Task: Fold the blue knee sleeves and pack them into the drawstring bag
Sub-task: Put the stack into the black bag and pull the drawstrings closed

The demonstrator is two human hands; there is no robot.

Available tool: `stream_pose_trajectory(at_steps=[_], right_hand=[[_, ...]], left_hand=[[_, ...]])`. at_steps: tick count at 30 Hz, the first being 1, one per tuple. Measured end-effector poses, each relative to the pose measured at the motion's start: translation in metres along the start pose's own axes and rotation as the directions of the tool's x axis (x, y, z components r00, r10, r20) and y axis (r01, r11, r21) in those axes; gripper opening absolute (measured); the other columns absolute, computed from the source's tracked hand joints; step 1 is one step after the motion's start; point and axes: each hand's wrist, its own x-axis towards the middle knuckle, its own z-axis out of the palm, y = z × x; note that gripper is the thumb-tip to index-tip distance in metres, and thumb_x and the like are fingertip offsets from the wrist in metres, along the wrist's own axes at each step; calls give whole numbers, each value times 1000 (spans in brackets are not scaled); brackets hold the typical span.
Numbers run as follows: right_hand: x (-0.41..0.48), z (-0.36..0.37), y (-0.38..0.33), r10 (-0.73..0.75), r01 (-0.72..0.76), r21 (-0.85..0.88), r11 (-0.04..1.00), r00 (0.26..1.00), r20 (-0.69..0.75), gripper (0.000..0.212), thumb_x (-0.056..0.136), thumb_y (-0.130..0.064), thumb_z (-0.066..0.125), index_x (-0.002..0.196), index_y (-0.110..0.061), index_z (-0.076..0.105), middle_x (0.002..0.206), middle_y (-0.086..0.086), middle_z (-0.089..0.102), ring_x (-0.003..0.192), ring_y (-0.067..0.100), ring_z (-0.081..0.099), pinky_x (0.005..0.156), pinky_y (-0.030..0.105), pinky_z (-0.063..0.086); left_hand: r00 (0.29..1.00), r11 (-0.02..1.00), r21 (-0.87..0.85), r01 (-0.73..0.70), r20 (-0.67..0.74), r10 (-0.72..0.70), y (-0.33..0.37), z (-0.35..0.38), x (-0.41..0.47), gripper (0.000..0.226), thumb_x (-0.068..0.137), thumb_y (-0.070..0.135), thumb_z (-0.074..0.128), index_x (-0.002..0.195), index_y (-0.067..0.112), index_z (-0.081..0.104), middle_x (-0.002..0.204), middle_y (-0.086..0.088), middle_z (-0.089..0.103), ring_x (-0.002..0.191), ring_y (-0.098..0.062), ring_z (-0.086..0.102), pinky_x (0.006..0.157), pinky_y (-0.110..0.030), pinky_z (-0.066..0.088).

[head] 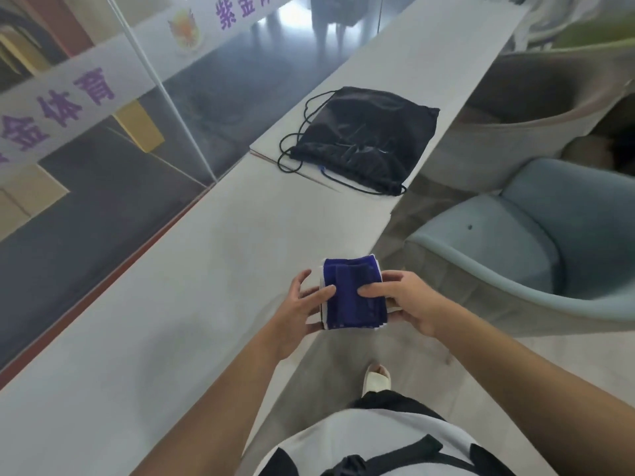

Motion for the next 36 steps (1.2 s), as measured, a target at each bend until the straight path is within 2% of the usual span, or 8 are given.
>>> stream_pose_trajectory(at_steps=[6,11,16,21,24,27,32,36], right_hand=[[24,-54,-52,-117,116,-45,992,993,-19,45,71,-5,85,110,-21,70,104,3,77,91,24,76,82,46,62],[36,-83,-81,-185,178,-122,976,981,-51,55,68,-8,88,116,-25,67,105,7,75,88,24,76,73,37,63],[48,-100,-97,-191,183,-60,981,966,-174,53,70,-3,86,116,-22,68,103,10,76,82,24,76,62,32,60],[61,-113,-107,-102,150,120,981,937,-333,45,74,-2,82,114,-17,68,98,7,77,70,16,76,54,27,58],[67,-116,-110,-28,129,233,964,920,-391,36,78,-1,77,110,-16,69,85,2,79,67,16,75,52,28,58],[75,-116,-107,35,104,284,953,895,-445,37,78,-5,77,113,-16,71,91,7,78,73,23,75,61,35,59],[83,-117,-97,80,94,330,939,875,-477,34,82,-10,73,116,-16,70,101,13,78,82,30,73,64,35,59],[82,-118,-84,104,87,356,930,869,-484,34,82,-11,73,115,-15,70,105,15,77,84,31,73,66,37,58]], left_hand=[[1000,993,-114,13,13,-12,42,34,61,61,89,49,64,142,24,48,126,-10,62,109,-29,66,84,-47,56],[998,990,-138,28,61,-19,65,55,100,46,94,45,56,128,16,63,117,-9,66,107,-30,65,95,-50,51],[974,973,229,-8,-218,59,103,49,164,34,97,31,58,129,20,57,125,-9,63,107,-25,64,90,-41,55],[918,609,787,-98,-164,360,169,26,247,43,91,13,56,133,19,57,136,-5,57,118,-23,55,92,-32,44],[925,149,988,-49,-11,379,204,16,298,59,89,16,58,145,24,43,154,-6,38,137,-28,38,110,-41,37],[942,-260,966,-5,92,322,229,9,340,75,89,20,59,153,34,23,164,-8,15,150,-33,13,120,-52,18],[984,-440,897,-46,116,134,244,-7,390,72,94,33,56,154,39,18,163,-7,19,148,-37,17,118,-59,15],[976,-524,849,-68,165,141,241,-14,393,60,99,21,46,151,38,23,154,-10,30,127,-38,40,98,-50,46]])
